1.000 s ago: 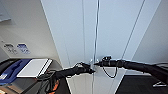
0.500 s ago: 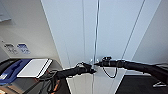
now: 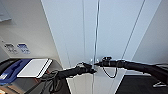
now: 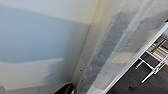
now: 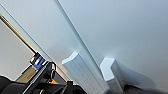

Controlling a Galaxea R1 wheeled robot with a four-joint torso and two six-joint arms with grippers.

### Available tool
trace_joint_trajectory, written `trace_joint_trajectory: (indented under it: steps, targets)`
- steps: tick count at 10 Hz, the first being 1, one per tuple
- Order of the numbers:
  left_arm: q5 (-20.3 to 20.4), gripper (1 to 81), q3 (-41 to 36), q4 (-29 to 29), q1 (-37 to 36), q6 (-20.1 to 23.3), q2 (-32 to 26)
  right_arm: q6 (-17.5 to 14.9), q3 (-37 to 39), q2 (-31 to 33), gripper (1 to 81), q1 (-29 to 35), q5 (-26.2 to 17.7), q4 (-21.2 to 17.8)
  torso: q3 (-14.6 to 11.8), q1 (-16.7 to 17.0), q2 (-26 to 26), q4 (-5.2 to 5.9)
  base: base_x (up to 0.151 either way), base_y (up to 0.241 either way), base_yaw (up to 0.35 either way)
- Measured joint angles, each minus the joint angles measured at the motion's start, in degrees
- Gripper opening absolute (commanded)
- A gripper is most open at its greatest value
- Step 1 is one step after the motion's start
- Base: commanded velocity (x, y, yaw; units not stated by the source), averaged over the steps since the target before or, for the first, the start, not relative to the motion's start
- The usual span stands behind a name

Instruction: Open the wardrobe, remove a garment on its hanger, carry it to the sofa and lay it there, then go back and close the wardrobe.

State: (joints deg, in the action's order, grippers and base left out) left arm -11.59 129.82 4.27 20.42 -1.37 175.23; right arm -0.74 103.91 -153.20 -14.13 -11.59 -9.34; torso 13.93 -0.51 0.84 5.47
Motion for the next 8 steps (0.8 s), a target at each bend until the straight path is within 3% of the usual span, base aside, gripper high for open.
trace_joint_trajectory:
  steps: [8]
  targets:
    - [-0.39, 81.1, -12.84, 0.20, 0.50, -1.72, -6.99, -0.24, -2.67, 1.41, 81.1, -1.49, 4.21, -0.02, 0.02, -0.09, -0.04, 0.00, 0.000, 0.000, 0.000]
